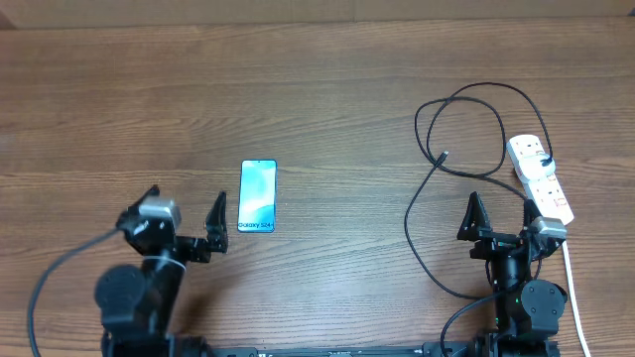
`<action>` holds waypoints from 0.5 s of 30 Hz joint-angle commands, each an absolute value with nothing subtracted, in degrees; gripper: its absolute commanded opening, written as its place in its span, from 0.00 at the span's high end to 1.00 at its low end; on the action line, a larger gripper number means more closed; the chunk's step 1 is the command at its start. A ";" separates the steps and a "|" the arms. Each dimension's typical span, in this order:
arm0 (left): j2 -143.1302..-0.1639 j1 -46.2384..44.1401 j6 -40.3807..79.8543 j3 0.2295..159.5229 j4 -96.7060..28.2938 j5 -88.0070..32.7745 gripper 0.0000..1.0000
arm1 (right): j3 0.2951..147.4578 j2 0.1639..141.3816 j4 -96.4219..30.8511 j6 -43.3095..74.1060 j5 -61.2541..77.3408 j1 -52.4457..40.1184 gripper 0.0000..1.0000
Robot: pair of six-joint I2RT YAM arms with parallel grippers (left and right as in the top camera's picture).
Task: Plug charger to phone and switch on socket
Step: 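Move the left gripper forward over the phone and lower it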
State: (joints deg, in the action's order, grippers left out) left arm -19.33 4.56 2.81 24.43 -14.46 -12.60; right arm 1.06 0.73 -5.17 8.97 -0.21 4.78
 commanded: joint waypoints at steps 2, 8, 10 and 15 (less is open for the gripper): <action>-29.26 4.80 3.49 35.62 -19.16 -17.37 0.00 | 0.45 0.16 -4.82 8.69 0.08 4.45 0.00; -41.85 4.80 3.88 48.51 -29.87 -21.50 0.00 | 0.45 0.16 -4.82 8.69 0.10 4.45 0.00; -45.34 4.73 3.88 52.07 -33.12 -22.59 0.00 | 0.45 0.16 -4.82 8.69 0.08 4.45 0.00; -52.14 1.17 3.86 58.17 -39.31 -21.91 0.00 | 0.45 0.16 -4.82 8.69 0.08 4.45 0.00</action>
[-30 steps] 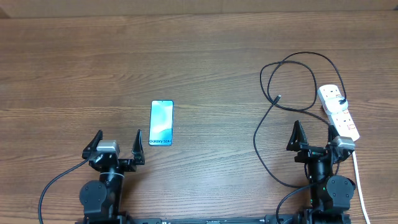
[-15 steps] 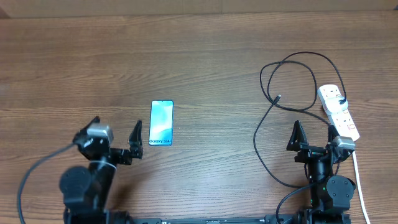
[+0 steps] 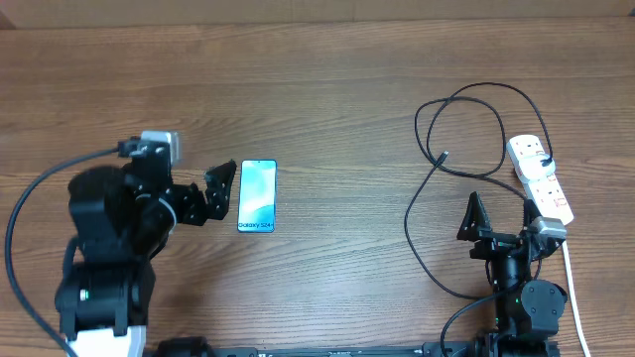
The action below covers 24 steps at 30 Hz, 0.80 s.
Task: Plug charger to phone and switch on socket
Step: 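Move the left gripper forward over the phone and lower it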
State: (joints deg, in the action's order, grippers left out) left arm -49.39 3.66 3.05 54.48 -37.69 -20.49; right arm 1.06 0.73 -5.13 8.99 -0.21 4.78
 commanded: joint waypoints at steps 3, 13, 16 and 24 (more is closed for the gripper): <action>-54.81 -2.90 3.88 59.02 -40.58 -19.22 0.01 | 0.45 0.16 -4.82 8.69 0.08 4.45 0.00; -62.06 -13.47 3.86 59.00 -44.75 -8.82 0.00 | 0.45 0.16 -4.82 8.69 0.08 4.45 0.00; -64.69 -13.52 3.90 59.00 -45.32 -11.20 0.00 | 0.45 0.16 -4.82 8.69 0.10 4.45 0.00; -73.36 -13.52 4.19 59.00 -46.02 -16.08 0.00 | 0.45 0.16 -4.82 8.69 0.10 4.45 0.00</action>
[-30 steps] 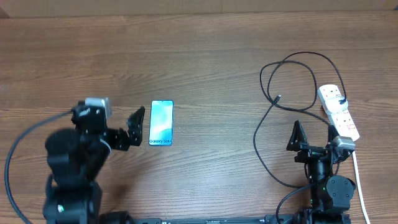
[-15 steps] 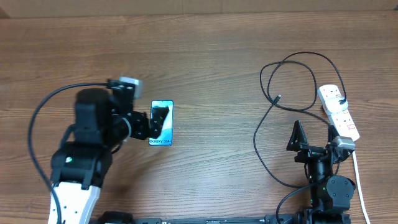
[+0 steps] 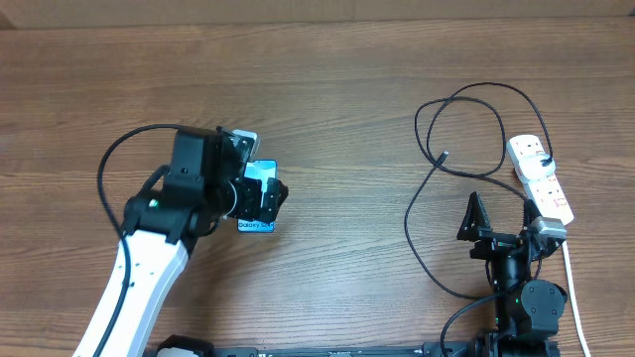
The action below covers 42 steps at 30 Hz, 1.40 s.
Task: Plug charger to phone and switch on socket
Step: 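Move the left gripper forward over the phone and lower it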
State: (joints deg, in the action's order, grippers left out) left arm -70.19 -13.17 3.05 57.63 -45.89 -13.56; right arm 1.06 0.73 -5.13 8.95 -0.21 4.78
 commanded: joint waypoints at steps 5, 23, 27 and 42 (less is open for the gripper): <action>-79.88 -13.54 12.82 59.00 -45.84 -7.94 0.00 | 0.45 0.16 -4.82 8.69 0.10 4.45 0.00; -96.23 -13.54 19.38 59.00 -39.42 -2.48 0.00 | 0.45 0.16 -4.82 8.69 0.10 4.45 0.00; -97.69 -13.54 19.90 59.00 -38.30 -2.04 0.00 | 0.45 0.16 -4.82 8.69 0.10 4.45 0.00; -101.60 -18.02 19.31 59.00 -34.41 4.78 0.00 | 0.45 0.16 -4.82 8.69 0.10 4.45 0.00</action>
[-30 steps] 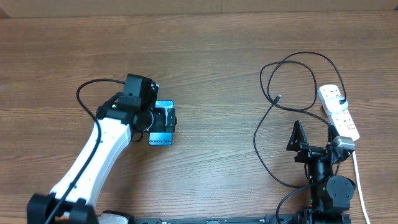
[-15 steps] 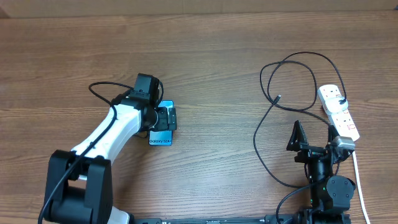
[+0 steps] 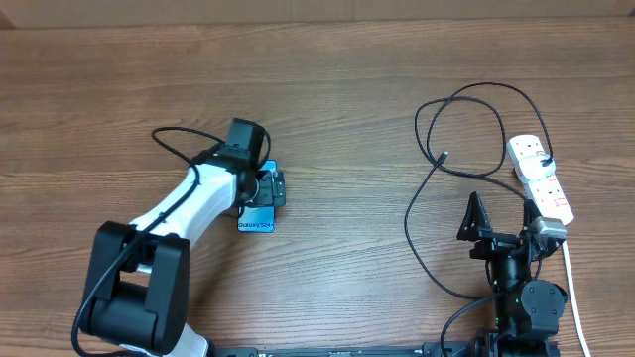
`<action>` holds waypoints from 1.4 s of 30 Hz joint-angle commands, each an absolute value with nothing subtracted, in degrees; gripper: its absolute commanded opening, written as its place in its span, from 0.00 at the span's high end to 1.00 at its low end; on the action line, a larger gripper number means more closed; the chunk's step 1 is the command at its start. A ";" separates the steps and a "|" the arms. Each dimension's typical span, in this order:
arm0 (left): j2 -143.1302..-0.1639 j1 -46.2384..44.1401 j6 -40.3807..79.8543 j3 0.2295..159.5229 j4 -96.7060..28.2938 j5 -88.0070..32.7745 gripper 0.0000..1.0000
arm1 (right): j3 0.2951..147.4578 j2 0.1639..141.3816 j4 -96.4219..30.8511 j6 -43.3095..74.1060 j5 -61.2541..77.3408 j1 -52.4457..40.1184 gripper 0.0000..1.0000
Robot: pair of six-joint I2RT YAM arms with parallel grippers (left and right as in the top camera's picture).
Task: Plug charger to phone and switch on socket
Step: 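Move the left gripper forward over the phone and lower it, then close the left gripper on the phone's bottom edge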
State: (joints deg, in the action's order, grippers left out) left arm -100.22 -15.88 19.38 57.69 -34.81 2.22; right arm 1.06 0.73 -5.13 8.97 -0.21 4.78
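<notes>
The blue-screened phone (image 3: 256, 216) lies flat left of the table's middle. My left gripper (image 3: 270, 188) is low over its upper half, one finger (image 3: 281, 188) at the phone's right edge and the jaws spread across its width, so it stands open. The black charger cable (image 3: 425, 188) loops at the right; its free tip (image 3: 444, 156) rests on the wood. Its plug sits in the white power strip (image 3: 542, 178) at the far right. My right gripper (image 3: 502, 216) stands open near the front edge, holding nothing.
The cable's long loop (image 3: 496, 91) runs back toward the far side and a strand curls forward past the right arm's base (image 3: 526, 297). A white lead (image 3: 573, 288) runs from the strip to the front edge.
My left arm has stretched further and come down, so the gripper now sits lower over the phone's upper half. The right arm, cable and strip are unchanged.
My left gripper started open near the front edge, left of the phone. It then stood just left of the phone, then above it, and now low over its upper half. The phone has not shifted, and the right arm stayed still throughout.
</notes>
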 commanded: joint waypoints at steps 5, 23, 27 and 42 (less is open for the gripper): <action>-103.44 -19.59 21.58 59.00 -35.20 9.02 0.00 | 0.45 0.16 -4.82 8.69 0.10 4.45 0.00; -106.72 -18.85 24.32 59.00 -37.39 5.93 0.01 | 0.45 0.16 -4.82 8.69 0.08 4.45 0.00; -106.72 -17.93 22.41 59.00 -36.18 5.93 0.01 | 0.45 0.16 -4.82 8.69 0.10 4.45 0.00; -106.74 -16.03 19.68 59.00 -34.89 5.96 0.00 | 0.45 0.16 -4.82 8.69 0.08 4.45 0.00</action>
